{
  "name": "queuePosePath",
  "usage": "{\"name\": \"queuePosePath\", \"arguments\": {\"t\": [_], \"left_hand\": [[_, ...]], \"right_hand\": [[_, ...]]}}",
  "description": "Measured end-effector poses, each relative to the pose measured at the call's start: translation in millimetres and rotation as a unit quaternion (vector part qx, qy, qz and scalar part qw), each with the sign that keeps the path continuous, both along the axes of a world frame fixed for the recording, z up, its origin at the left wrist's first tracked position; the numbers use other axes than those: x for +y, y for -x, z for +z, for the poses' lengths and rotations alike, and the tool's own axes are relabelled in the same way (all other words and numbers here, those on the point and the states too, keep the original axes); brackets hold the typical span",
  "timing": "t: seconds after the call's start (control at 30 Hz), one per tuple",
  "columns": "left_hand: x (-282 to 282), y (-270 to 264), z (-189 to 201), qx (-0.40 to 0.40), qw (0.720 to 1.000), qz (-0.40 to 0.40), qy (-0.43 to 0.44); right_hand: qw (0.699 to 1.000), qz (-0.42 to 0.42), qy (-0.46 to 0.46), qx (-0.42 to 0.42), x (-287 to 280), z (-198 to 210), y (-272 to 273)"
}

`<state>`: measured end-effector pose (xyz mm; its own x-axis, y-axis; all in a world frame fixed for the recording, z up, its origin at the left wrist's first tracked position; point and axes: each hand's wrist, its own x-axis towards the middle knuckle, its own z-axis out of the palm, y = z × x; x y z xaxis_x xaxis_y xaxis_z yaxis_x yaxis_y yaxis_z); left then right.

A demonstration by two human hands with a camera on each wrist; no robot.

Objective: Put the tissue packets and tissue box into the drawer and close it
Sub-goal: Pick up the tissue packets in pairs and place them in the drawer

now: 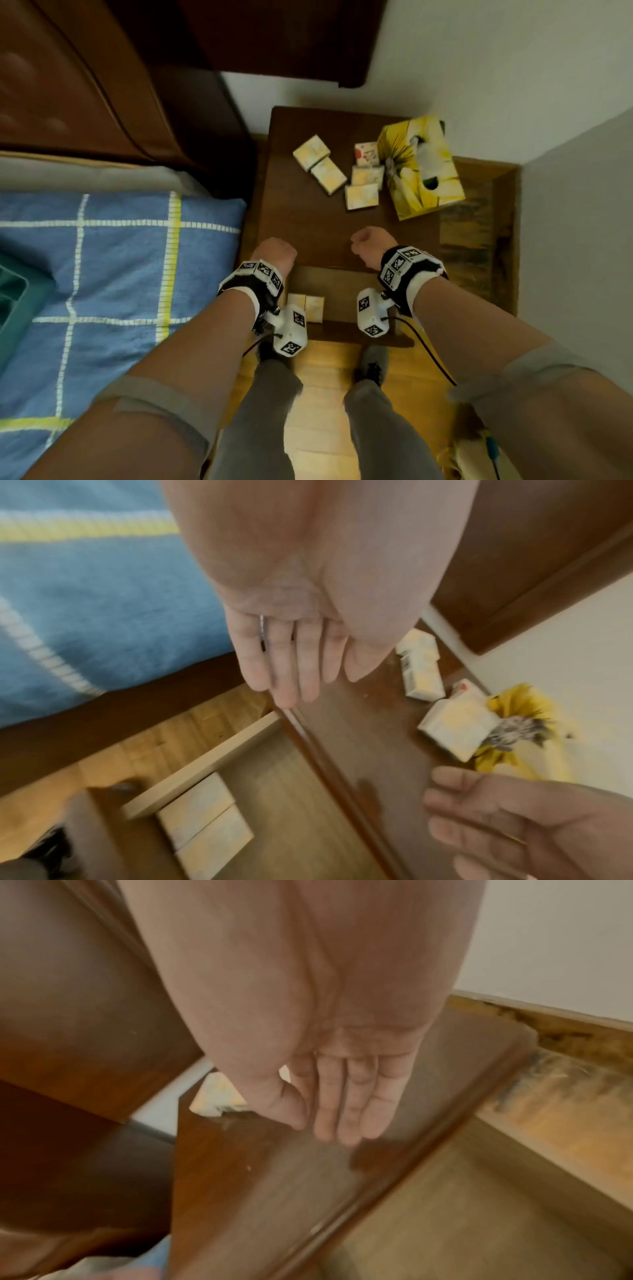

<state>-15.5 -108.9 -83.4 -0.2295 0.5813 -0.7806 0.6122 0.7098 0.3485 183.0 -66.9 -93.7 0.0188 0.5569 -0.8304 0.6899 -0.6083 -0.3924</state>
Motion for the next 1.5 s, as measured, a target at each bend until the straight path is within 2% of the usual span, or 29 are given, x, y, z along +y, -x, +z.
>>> {"name": "queuePosePath", "arguments": {"t": [0.1,0.2,0.3,0.43,0.57,0.67,0.8,0.9,1.0,1.1,1.17,1.23,1.4,1.5], "left_hand": [[26,-16,13,-0.015,0.997,0.050,-0.054],[48,-28,8,-0.029,0.991,0.085,-0.101],[74,-33,-4,-0.033,0.988,0.063,-0.135],[112,-28,-28,-0.017,0.990,0.002,-0.140],[136,-22,-48,-0.006,0.986,-0.110,-0.129],[149,-22,-57,0.010,0.975,-0.194,-0.104],[159,-22,-61,0.041,0.969,-0.227,-0.089],[163,-18,-60,0.081,0.945,-0.275,-0.155],[166,-20,-57,0.088,0.919,-0.337,-0.187],[166,-25,-61,0.081,0.887,-0.419,-0.178],[164,-23,-65,0.077,0.873,-0.461,-0.137],[158,-20,-65,0.087,0.873,-0.468,-0.104],[140,-14,-66,0.133,0.907,-0.397,-0.051],[127,-9,-72,0.143,0.920,-0.363,-0.037]], "right_hand": [[0.991,0.054,-0.117,-0.035,29,23,-12],[0.971,0.111,-0.203,-0.061,57,23,-11],[0.957,0.177,-0.206,-0.099,83,7,-8],[0.952,0.210,-0.159,-0.157,99,-20,4],[0.964,0.160,-0.120,-0.175,101,-43,15],[0.961,0.165,-0.099,-0.199,94,-52,14],[0.960,0.145,-0.088,-0.224,86,-58,12],[0.963,0.123,-0.096,-0.221,82,-59,10],[0.973,0.079,-0.096,-0.193,78,-58,10],[0.981,0.033,-0.099,-0.161,76,-55,9],[0.984,0.005,-0.100,-0.146,75,-52,7],[0.985,-0.028,-0.107,-0.134,70,-51,5],[0.977,-0.085,-0.172,-0.088,57,-51,10],[0.967,-0.094,-0.202,-0.121,49,-54,15]]}}
